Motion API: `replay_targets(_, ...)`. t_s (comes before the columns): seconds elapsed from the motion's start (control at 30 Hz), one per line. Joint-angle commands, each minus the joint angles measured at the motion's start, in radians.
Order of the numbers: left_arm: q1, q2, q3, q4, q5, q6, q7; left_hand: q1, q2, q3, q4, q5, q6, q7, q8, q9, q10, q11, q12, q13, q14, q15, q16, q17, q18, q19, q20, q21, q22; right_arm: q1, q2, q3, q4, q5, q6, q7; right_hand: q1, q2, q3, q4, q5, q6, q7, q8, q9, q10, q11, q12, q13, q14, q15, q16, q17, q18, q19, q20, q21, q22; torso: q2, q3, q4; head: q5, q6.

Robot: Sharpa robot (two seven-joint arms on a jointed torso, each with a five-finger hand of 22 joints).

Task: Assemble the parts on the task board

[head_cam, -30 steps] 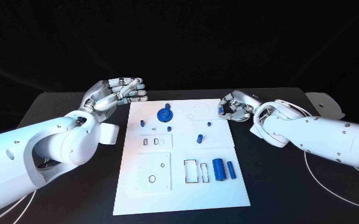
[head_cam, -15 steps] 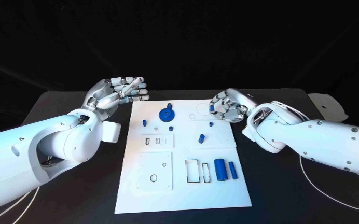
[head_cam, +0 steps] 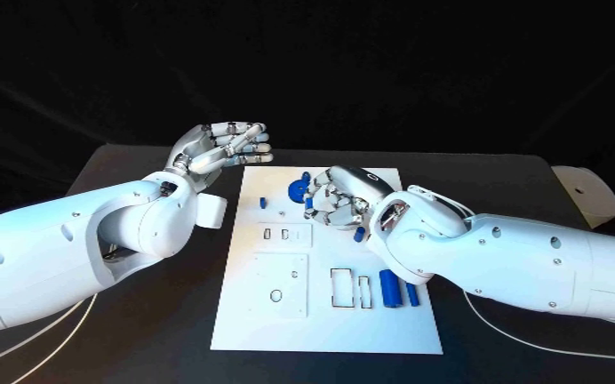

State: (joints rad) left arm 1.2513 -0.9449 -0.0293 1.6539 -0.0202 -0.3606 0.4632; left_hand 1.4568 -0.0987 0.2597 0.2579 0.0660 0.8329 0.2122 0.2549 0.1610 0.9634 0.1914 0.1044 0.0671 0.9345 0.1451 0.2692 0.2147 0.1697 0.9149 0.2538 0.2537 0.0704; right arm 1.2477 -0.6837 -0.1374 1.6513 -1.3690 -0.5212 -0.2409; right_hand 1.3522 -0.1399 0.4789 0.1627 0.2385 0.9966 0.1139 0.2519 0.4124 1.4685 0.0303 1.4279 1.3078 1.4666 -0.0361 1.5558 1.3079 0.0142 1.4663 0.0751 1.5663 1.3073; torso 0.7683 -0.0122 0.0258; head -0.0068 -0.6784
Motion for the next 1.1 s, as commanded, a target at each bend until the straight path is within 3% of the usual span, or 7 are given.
replay_targets(0.03,0.001,0.003,0.001,-0.002,-0.004,0.021,0.005,0.005,-0.003,0.006,0.002,-0.004,0.003,0.026,-0.003,-0.001,0.006,0.0,-0.007,-0.001,0.005,0.004,-0.005,0.001,0.015,0.007,0.002,-0.007,-0.001,-0.012,0.023,-0.002,-0.014,-0.086,0.05,-0.06,-0.009,0.008,0.007,0.0,0.007,0.007,-0.012,0.057,0.044,0.004,-0.007,-0.006,0.145,0.096,-0.006,0.002,0.225,-0.014,0.105,-0.008,0.005,0.264,0.0,-0.0001,-0.0005,0.011,-0.004)
replay_targets(0.13,0.001,0.003,0.001,-0.002,-0.004,0.021,0.005,0.005,-0.003,0.006,0.002,-0.004,0.003,0.026,-0.003,-0.001,0.006,0.0,-0.007,-0.001,0.005,0.004,-0.005,0.001,0.015,0.007,0.002,-0.007,-0.001,-0.029,0.048,-0.004,-0.026,-0.107,0.062,-0.067,-0.009,0.008,0.007,0.0,0.007,0.007,-0.012,0.057,0.044,0.004,-0.007,-0.006,0.145,0.096,-0.006,0.002,0.225,-0.014,0.105,-0.008,0.005,0.264,0.001,-0.0014,0.0011,0.014,-0.005)
replay_targets(0.37,0.001,0.003,0.001,-0.001,-0.004,0.021,0.005,0.004,-0.003,0.007,0.002,-0.004,0.003,0.026,-0.004,-0.002,0.007,-0.001,-0.008,-0.001,0.005,0.004,-0.006,0.002,0.015,0.007,0.002,-0.007,-0.002,-0.056,0.084,-0.006,-0.036,-0.144,0.08,-0.075,-0.017,0.005,0.006,0.002,0.006,0.004,-0.012,0.059,0.045,0.004,-0.006,-0.007,0.145,0.096,-0.006,0.002,0.225,-0.014,0.105,-0.008,0.005,0.264,0.001,0.0004,-0.002,0.022,-0.011)
replay_targets(0.53,0.001,0.004,0.001,-0.001,-0.004,0.023,0.004,0.004,-0.003,0.007,0.002,-0.004,0.003,0.026,-0.004,-0.002,0.007,-0.001,-0.008,-0.001,0.005,0.004,-0.006,0.002,0.015,0.007,0.002,-0.007,-0.002,-0.07,0.104,-0.006,-0.05,-0.161,0.088,-0.08,-0.02,0.004,0.005,0.003,0.006,0.004,-0.012,0.06,0.046,0.004,-0.006,-0.006,0.146,0.096,-0.006,0.002,0.225,-0.014,0.105,-0.008,0.005,0.264,0.002,0.0018,0.0004,0.028,-0.014)
replay_targets(1.1,0.001,0.002,0.001,-0.001,-0.004,0.024,0.003,0.004,-0.003,0.008,0.002,-0.004,0.003,0.025,-0.004,-0.002,0.007,-0.001,-0.009,-0.001,0.005,0.004,-0.007,0.002,0.015,0.007,0.002,-0.008,-0.002,-0.082,0.108,-0.008,-0.068,-0.218,0.077,-0.106,-0.026,0.001,0.004,0.004,0.005,0.003,-0.012,0.062,0.047,0.005,-0.006,-0.006,0.146,0.096,-0.006,0.002,0.224,-0.014,0.105,-0.008,0.005,0.264,0.001,0.0018,-0.0006,0.03,-0.023)
